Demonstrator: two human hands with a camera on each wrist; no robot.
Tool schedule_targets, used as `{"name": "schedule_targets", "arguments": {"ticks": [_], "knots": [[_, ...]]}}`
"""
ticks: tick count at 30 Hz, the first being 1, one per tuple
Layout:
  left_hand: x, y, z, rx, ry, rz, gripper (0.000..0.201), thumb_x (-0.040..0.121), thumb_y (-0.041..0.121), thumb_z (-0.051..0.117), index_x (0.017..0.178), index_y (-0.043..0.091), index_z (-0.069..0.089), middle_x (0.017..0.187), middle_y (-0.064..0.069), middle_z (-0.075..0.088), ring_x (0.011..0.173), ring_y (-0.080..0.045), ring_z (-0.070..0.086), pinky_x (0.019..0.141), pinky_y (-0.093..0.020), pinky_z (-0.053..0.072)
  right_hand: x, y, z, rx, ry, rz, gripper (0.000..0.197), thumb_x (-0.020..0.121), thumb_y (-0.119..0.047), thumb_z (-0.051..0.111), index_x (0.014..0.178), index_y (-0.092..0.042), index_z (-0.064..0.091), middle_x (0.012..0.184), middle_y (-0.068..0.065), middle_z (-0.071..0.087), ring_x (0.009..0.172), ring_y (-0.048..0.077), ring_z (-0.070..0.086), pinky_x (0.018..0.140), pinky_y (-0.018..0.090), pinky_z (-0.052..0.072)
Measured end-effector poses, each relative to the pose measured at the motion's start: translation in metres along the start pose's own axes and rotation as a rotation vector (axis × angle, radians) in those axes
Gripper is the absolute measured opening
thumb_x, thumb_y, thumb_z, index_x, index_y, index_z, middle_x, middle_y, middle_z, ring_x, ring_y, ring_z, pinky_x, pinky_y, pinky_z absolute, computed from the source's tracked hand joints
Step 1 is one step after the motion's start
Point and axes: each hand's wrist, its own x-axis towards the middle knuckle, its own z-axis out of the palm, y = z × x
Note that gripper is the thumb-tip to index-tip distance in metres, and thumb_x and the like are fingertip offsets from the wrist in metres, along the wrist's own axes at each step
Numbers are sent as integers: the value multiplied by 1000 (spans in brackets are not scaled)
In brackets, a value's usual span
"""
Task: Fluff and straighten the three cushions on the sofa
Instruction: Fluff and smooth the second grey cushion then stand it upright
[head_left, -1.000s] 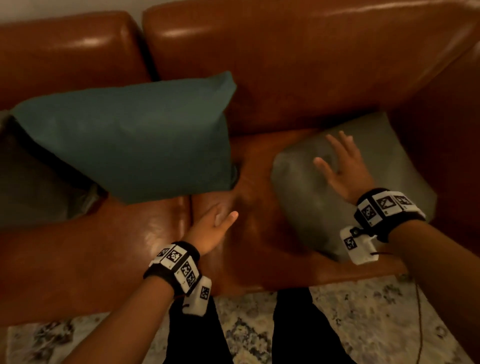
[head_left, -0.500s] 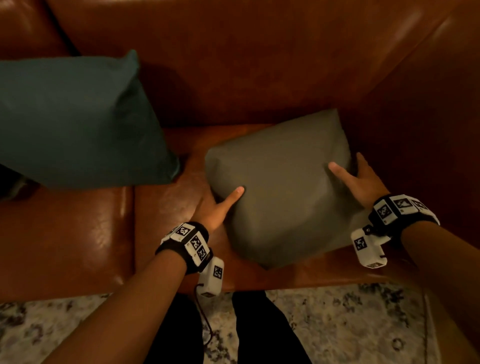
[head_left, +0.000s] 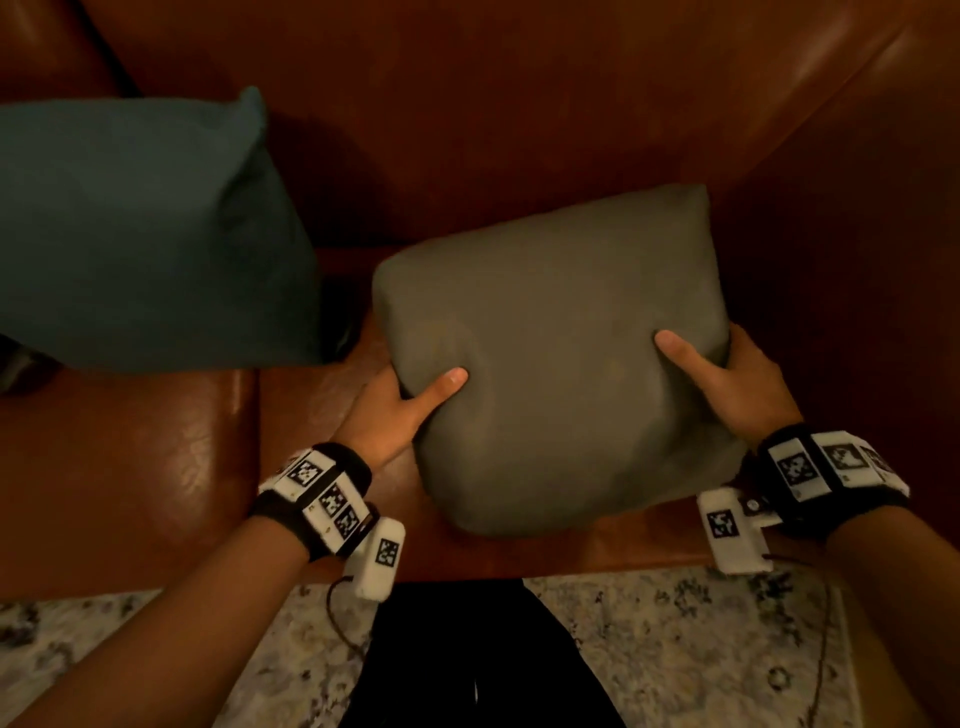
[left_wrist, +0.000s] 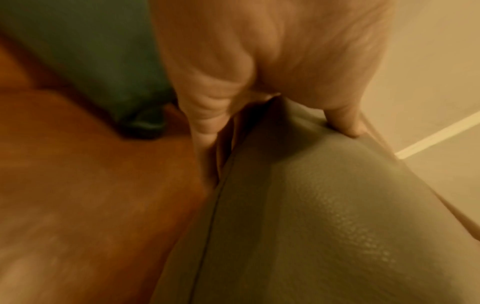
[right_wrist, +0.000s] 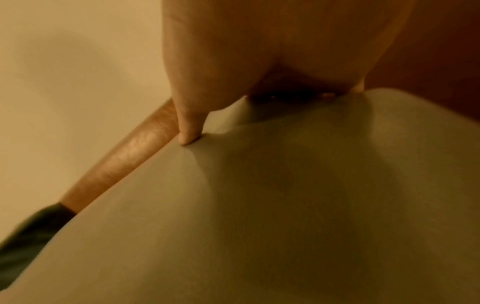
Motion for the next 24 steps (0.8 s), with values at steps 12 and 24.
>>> {"name": "schedule_targets", "arguments": {"ticks": [12, 24], "knots": [[49, 121, -82, 240, 107, 490, 124, 57, 44, 96, 158, 25, 27, 132, 41, 43, 120, 30, 42, 98, 3, 35, -2, -65, -19, 288, 120, -266, 111, 67, -28, 88, 153, -15, 19, 150, -9, 37, 133, -1, 44, 97, 10, 41], [117, 83, -50, 128, -43, 256, 133, 61, 40, 97, 163, 26, 13, 153, 19, 45, 135, 10, 46, 116, -28, 41, 49, -70, 39, 264, 165, -133, 133, 61, -48, 96, 160, -19, 11, 159, -2, 40, 140, 14, 45, 111, 30, 46]]}}
